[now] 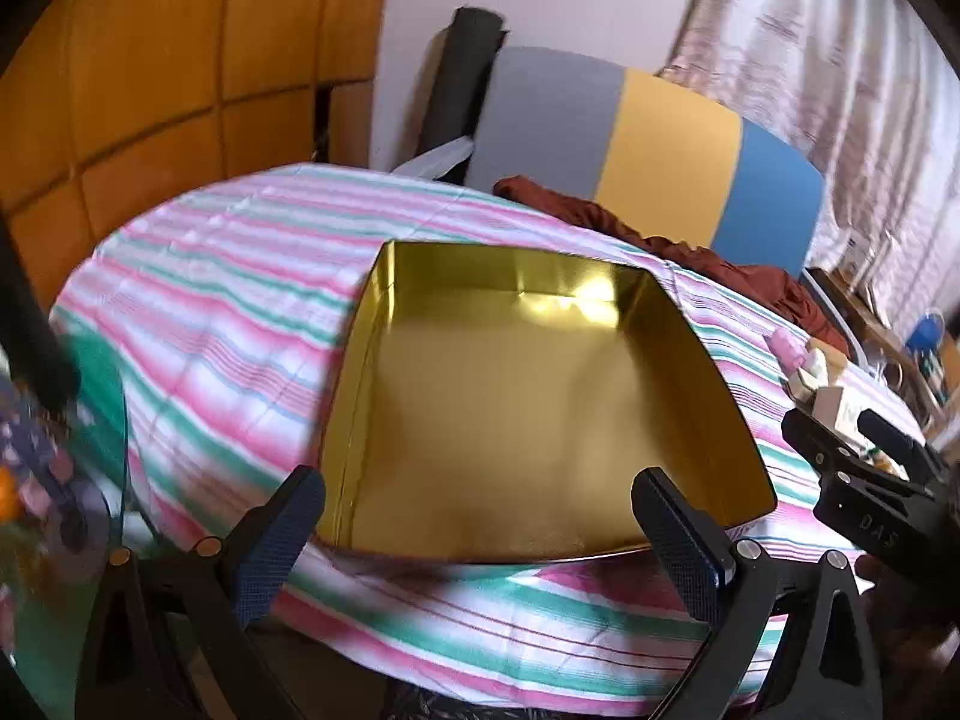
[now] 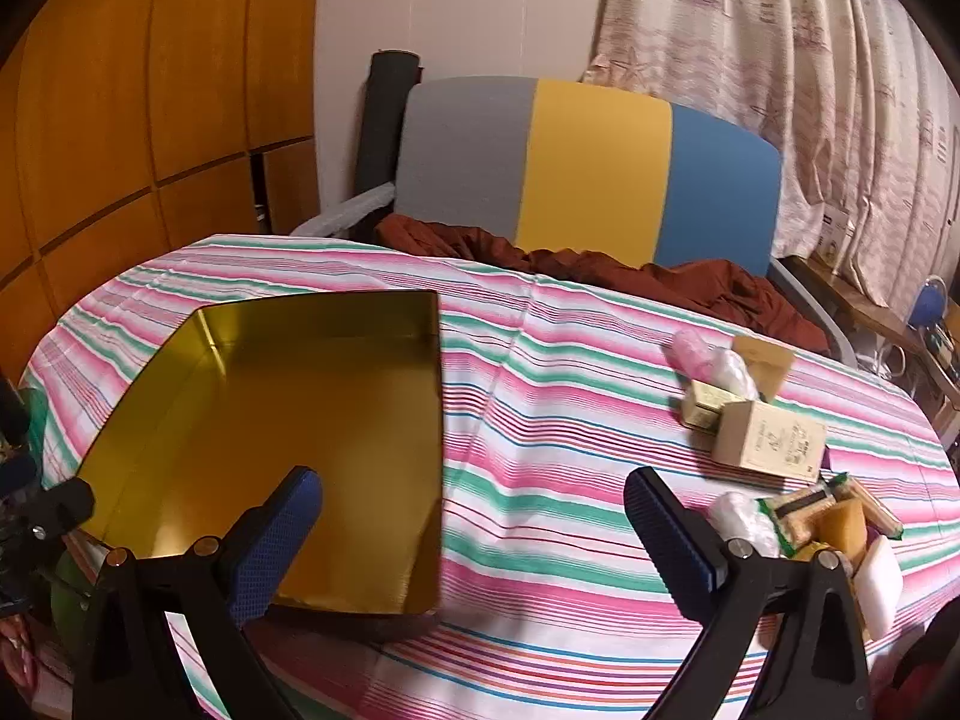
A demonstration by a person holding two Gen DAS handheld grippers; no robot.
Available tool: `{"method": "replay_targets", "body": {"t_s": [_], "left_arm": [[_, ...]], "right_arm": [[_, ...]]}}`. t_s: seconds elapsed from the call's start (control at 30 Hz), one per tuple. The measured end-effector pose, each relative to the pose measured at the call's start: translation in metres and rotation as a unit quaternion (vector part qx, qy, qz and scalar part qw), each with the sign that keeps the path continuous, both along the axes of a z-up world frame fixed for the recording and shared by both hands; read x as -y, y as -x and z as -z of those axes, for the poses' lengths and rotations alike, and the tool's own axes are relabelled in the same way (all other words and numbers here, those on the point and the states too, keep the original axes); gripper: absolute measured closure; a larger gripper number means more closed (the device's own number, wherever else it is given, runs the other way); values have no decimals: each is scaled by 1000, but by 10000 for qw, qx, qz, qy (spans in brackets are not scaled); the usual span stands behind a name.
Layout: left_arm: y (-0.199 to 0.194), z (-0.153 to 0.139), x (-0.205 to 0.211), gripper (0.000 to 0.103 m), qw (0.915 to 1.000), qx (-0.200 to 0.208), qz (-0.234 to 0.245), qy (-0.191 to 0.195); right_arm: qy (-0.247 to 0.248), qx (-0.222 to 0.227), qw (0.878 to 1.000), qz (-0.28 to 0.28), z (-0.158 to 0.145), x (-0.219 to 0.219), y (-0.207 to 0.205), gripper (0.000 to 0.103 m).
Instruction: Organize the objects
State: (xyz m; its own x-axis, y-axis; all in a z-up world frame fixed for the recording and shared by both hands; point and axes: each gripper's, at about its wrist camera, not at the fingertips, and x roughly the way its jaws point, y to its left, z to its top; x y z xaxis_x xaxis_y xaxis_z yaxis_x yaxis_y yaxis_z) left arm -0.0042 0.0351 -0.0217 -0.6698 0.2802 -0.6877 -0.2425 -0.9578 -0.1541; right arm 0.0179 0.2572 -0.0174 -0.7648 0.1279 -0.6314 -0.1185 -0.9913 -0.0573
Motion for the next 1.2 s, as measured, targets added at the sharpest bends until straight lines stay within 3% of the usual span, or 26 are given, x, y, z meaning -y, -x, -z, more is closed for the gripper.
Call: {"method": "replay_targets", "body": {"t_s": [0.27, 0.53, 0.63, 0.87, 0.93, 1.07, 1.2], "left_arm": [[-6, -19, -35, 0, 9960, -452, 763, -71], [-3, -24, -83, 0, 9861, -376, 1607, -187], [-5, -26, -106, 0, 9805, -300, 1938, -147], [-4, -28, -167, 0, 9667, -72, 2558, -76], [-4, -25, -187, 0, 9630, 16, 2694, -27], [-5, -16, -229, 0, 9529, 222, 3025, 33], [-10, -2, -274, 0, 9408, 325, 3362, 267]], "right_arm": [[120, 118, 9984, 539, -1, -56, -10, 0], [258, 210, 9900, 1370, -4, -140, -33, 0], [536, 185, 9830, 1744, -8, -183, -47, 0], [1036, -142, 9519, 2881, -16, -283, -83, 0], [1114, -237, 9466, 3017, -14, -295, -89, 0], [1781, -433, 9293, 3205, -5, -317, -98, 0], [1970, -533, 9245, 3219, -5, -318, -102, 0]]}}
